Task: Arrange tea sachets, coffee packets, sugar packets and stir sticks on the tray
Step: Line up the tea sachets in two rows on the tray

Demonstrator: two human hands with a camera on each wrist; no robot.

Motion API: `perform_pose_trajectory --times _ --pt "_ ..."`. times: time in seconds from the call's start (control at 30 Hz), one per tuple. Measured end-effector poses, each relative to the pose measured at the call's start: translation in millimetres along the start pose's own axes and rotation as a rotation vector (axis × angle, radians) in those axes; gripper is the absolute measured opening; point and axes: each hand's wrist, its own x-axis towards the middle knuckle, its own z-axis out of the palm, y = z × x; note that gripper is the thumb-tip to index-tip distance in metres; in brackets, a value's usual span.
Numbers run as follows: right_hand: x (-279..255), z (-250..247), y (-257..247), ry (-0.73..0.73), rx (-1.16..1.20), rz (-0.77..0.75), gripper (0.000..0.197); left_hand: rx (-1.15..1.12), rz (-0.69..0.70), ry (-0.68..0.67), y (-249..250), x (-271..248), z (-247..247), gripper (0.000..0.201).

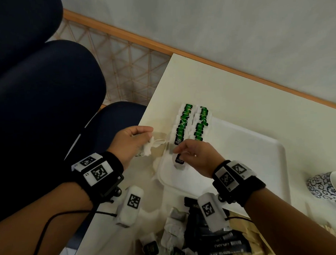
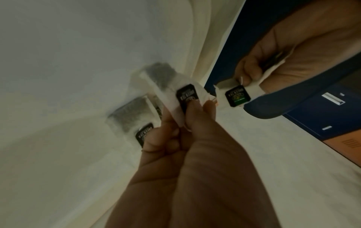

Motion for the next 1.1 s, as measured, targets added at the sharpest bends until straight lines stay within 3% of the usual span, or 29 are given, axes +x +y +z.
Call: perform_pose_trajectory --times 0.37,0.57,0.63,0.77,0.9,1.0,1.1 --pt "29.9 -2.4 -0.9 0.144 0.097 0.071 0.026 -0.048 -0.059 -0.011 -4.5 1.3 -1.2 0.013" --pt "27.2 0.5 -0.1 0.140 0.242 0.026 0.026 -0.036 -0.088 -0.048 -4.9 -3.0 6.2 0.012" --pt "26.0 0.5 0.8 0.135 0.187 -0.004 0.024 -0.034 -0.094 -0.055 -5.1 -4.3 8.7 0.012" --pt "27.8 -0.5 3.8 0.223 0.133 -0.033 0.019 -0.039 -0.109 -0.069 -5.7 -5.7 11.7 0.013" --pt "23.5 -4.4 -4.5 0.318 0.169 -0.037 0.028 -0.043 -0.127 -0.076 -5.3 -6.8 13.9 0.013" --pt "7.8 -8.5 -17.4 0.186 0.190 -0.133 0.037 -0.078 -0.152 -0.082 -3.7 -7.5 15.8 0.012" --pt "-2.6 -6.2 -22.5 0.061 0.038 -0.238 0.036 -0.087 -0.170 -0.094 -3.0 -8.4 18.4 0.011"
